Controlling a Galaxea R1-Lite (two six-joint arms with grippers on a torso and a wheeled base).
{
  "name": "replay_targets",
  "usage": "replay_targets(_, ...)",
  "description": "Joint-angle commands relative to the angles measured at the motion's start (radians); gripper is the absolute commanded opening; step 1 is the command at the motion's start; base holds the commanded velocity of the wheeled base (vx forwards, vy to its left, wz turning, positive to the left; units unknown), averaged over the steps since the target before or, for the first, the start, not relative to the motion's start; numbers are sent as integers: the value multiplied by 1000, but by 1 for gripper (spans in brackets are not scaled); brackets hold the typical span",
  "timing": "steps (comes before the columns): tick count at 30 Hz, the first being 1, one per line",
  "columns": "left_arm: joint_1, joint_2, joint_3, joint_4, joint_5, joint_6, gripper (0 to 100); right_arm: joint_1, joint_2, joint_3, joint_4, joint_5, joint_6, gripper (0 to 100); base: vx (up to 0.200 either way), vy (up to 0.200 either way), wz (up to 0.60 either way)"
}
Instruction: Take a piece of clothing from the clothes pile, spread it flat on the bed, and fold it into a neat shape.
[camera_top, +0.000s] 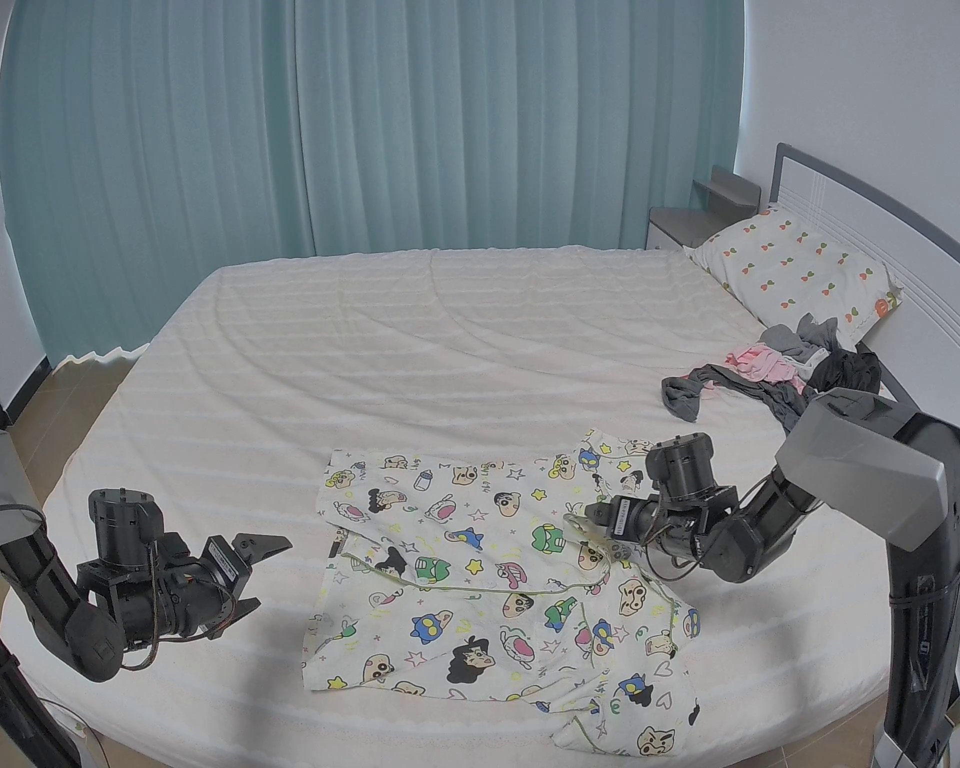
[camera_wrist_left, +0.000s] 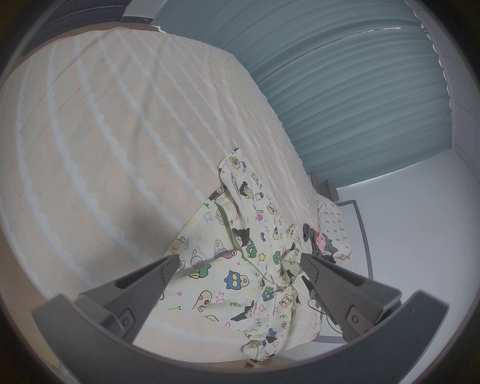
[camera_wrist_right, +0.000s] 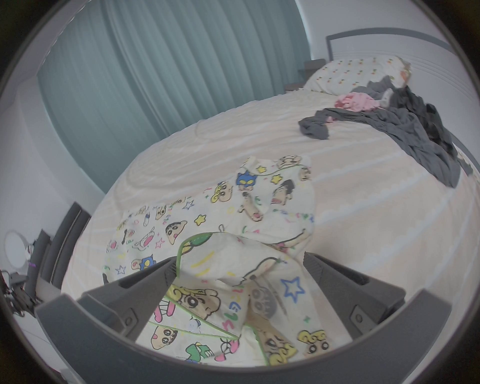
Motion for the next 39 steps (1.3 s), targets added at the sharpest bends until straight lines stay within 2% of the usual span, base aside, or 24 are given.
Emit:
replay_targets(1,0,5,5,-1,0,0,100,-50,-65,68,-35,-2,10,100,0,0,0)
replay_targets(6,-3,3,7,-1,0,0,100,-96,-83,136,-41,9,26,100,0,0,0)
replay_targets(10,-3,3,7,-1,0,0,100,-104,-95,237,-55,12,-20,100,0,0,0)
replay_targets(13,-3,3,7,-1,0,0,100,-102,-105,267,-95,12,-19,100,0,0,0)
replay_targets(16,-3,3,12,-1,1,0,100,-121,-111,312,-190,10,-25,100,0,0,0)
replay_targets(25,-5,-1,15,-1,1,0,100,-158,-106,421,-216,13,-108,100,0,0,0)
replay_targets(35,-3,-4,21,-1,1,0,100,-161,-138,482,-478,15,-103,100,0,0,0)
replay_targets(39,-5,-4,21,-1,1,0,100,-168,-160,545,-512,16,-117,100,0,0,0)
